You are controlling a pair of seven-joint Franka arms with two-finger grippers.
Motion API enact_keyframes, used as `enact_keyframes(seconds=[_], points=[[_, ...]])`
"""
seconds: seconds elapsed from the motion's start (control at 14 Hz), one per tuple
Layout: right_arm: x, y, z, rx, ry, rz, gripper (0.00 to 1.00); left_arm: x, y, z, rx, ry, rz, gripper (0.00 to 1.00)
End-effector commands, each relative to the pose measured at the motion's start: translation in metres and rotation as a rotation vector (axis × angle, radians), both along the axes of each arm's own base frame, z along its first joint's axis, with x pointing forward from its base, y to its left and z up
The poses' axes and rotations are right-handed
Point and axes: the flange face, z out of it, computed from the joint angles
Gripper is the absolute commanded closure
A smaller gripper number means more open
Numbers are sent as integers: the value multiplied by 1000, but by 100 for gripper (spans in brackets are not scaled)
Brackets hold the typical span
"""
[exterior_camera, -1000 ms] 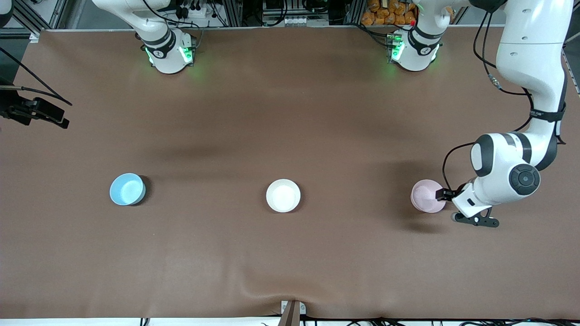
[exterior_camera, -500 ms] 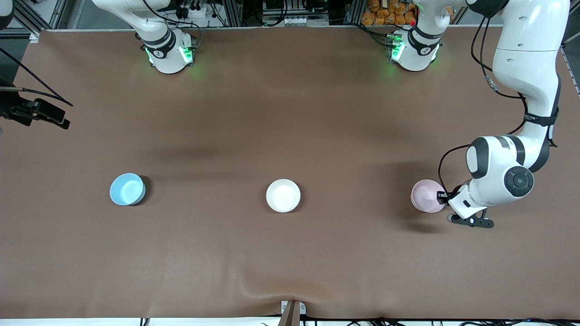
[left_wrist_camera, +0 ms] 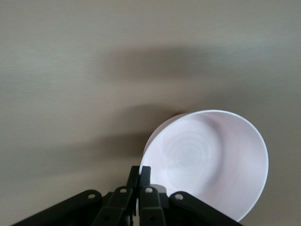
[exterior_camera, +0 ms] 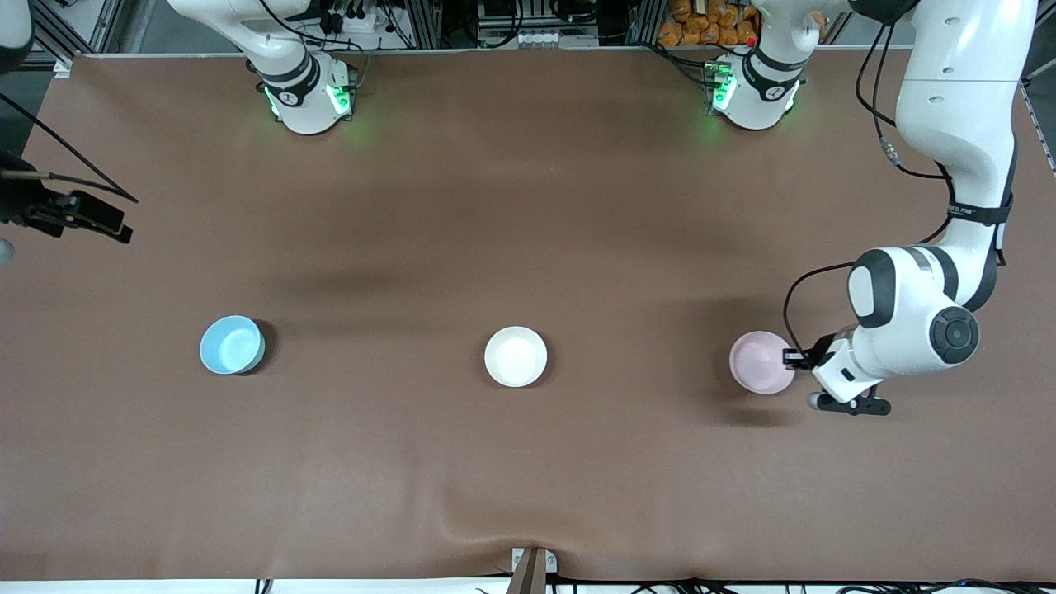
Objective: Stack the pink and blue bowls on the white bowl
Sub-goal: 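Carry the pink bowl onto the white bowl while the right gripper reaches the blue bowl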
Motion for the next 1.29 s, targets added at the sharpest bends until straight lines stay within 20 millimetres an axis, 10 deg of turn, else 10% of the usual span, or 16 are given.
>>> enact_keyframes(seconds=[0.0, 0.5, 1.21], points=[[10, -2, -18, -21, 17, -16, 0, 6, -58, 35, -49, 10, 52, 100], [15, -13, -71, -23, 15, -31, 0, -18, -228, 78, -103, 22, 181, 100], [40, -34, -143, -29, 83, -62, 0, -49, -356, 62, -91, 34, 261, 100]])
